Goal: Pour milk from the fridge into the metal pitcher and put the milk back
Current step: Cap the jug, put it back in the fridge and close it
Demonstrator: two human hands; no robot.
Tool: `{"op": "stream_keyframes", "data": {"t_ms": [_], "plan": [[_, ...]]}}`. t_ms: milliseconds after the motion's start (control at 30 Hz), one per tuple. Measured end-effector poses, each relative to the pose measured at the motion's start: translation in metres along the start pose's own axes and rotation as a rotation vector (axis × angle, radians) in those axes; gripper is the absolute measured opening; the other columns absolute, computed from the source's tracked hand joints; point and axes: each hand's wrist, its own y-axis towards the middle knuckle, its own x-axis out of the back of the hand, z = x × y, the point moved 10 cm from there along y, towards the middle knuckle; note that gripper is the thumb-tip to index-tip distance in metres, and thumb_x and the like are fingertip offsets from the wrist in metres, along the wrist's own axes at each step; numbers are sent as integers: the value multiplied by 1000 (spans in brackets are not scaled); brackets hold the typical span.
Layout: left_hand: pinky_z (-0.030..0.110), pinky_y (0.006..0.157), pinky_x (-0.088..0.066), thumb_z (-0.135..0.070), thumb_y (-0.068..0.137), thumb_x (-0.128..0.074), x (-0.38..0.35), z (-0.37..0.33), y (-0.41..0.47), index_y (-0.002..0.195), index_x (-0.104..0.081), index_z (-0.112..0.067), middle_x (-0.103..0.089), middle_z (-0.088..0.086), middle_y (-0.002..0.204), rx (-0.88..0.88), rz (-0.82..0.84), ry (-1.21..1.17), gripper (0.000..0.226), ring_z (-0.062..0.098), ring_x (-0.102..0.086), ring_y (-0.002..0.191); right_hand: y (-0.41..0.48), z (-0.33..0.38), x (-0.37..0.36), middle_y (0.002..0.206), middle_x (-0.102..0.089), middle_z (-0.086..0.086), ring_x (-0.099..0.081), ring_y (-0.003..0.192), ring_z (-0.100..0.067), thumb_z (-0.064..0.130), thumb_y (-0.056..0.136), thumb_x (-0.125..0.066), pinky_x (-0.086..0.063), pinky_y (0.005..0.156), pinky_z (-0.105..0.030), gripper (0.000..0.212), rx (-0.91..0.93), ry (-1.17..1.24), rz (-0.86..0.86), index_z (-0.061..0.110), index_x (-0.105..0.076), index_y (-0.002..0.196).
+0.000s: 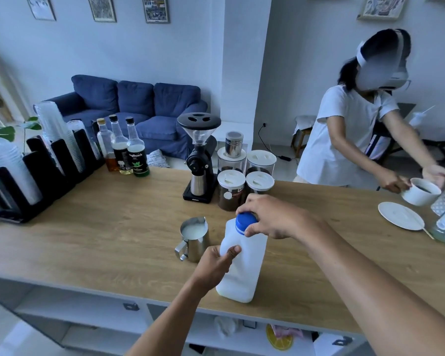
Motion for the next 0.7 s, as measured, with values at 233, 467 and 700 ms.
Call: {"op": "stream_keyframes", "data": {"t_ms": [233, 467, 700], "plan": [[8, 50, -35, -41, 90, -58, -2, 1, 0, 46, -45, -25, -44, -8, 49, 12, 29, 6, 49, 2, -40, 47, 0, -2, -1, 107, -49, 11, -49, 99, -14, 35, 81, -73, -44, 87, -34, 49, 4, 10, 19, 31, -57, 127], [12, 51, -30, -53, 82, -62, -3, 4, -1, 54, -37, -14, -36, 2, 54, 5, 43, -57, 54, 9, -34, 52, -11, -1, 6, 85, -60, -6, -56, 81, -27, 74, 83, -41, -37, 63, -35, 63, -179, -255, -246, 13, -50, 72], [10, 50, -33, -48, 80, -61, -3, 2, 1, 45, -42, -23, -43, -8, 46, -4, 41, -54, 46, 4, -37, 46, -17, -17, 7, 91, -60, 4, -58, 84, -21, 79, 82, -13, -38, 67, -33, 73, -133, -133, -302, 23, -60, 86]]}}
